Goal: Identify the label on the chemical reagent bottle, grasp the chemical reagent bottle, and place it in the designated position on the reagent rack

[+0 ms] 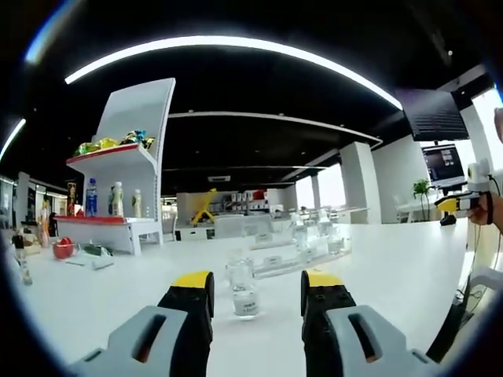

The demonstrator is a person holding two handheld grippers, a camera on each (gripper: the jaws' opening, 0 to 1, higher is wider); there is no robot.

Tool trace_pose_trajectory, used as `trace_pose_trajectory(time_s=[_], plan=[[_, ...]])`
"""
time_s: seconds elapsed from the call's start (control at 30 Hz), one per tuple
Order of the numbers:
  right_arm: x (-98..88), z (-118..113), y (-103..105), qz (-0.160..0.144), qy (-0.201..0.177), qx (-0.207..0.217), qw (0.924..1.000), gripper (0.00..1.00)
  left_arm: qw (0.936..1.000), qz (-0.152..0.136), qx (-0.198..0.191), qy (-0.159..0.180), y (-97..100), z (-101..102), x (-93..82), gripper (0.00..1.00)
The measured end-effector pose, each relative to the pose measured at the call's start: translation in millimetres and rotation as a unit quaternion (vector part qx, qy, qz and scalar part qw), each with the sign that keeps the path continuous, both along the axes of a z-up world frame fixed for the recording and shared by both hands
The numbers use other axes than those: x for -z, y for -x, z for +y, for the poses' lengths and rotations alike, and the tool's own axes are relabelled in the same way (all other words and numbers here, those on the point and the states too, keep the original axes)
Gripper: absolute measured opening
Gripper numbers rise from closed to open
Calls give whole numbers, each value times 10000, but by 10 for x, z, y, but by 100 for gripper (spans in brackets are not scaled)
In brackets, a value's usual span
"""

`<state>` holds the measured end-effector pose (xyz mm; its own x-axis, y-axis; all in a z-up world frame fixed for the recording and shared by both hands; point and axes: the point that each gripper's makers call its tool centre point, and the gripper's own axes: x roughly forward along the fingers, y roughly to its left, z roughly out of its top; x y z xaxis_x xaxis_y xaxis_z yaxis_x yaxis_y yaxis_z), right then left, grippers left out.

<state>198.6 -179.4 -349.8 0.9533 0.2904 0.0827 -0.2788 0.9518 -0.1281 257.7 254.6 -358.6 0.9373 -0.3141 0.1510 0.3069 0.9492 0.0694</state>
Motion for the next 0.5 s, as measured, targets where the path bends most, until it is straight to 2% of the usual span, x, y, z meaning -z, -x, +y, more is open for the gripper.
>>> trace_pose_trajectory(time_s=[0.5], plan=[[82, -125, -39, 160, 48, -122, 9998, 28, 10000, 4, 26, 46, -11, 45, -57, 45]])
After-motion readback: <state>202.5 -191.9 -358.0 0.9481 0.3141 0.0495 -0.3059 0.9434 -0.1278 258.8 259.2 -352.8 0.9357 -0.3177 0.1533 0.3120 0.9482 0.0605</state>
